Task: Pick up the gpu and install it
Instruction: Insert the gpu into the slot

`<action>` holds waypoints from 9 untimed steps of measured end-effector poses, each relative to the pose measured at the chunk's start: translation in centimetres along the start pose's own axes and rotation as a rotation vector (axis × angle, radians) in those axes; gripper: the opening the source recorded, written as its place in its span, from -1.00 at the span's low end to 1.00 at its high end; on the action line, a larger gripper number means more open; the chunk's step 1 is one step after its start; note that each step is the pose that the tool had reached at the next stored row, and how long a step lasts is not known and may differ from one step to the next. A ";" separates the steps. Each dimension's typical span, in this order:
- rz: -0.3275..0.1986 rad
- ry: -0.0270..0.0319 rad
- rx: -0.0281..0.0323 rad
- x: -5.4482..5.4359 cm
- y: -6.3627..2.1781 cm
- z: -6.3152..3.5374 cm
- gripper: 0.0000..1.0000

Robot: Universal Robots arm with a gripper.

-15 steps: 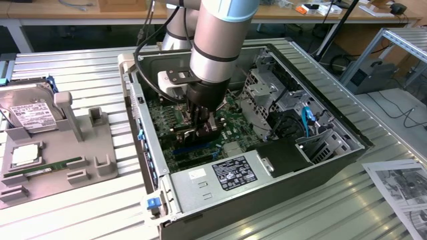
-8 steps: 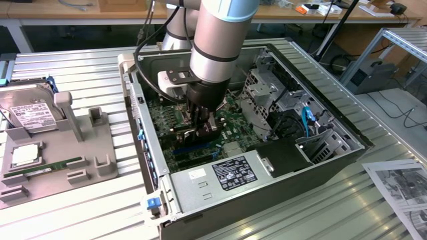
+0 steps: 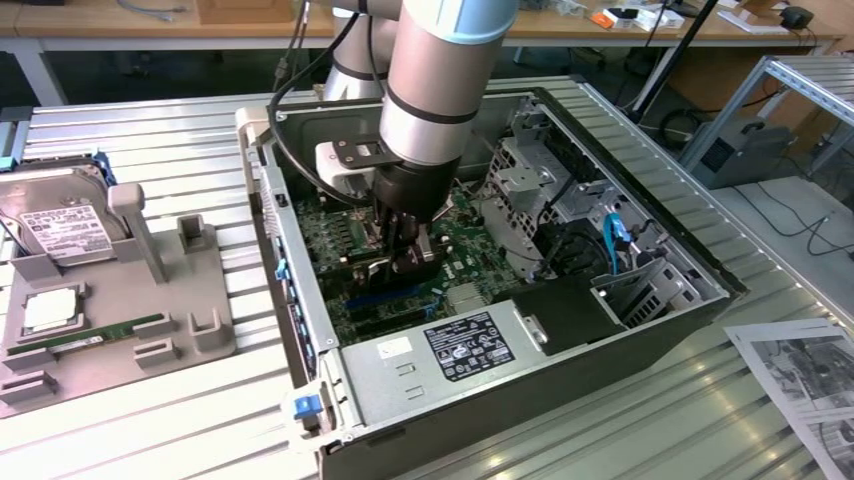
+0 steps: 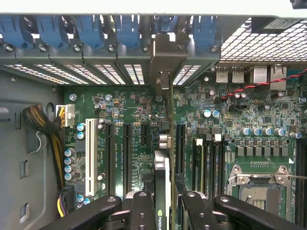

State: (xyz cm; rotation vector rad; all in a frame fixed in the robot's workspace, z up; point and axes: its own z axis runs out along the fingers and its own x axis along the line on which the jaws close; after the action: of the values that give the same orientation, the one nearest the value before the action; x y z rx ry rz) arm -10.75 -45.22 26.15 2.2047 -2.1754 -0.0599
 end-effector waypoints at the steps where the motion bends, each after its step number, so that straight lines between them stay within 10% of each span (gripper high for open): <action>1: 0.000 0.0000 0.0000 0.0 0.00 0.00 -0.47; 9: 0.000 0.0001 0.0000 0.0 0.00 0.00 -0.47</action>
State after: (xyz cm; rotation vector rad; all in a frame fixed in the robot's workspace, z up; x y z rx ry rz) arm -10.75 -45.22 26.15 2.2047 -2.1753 -0.0598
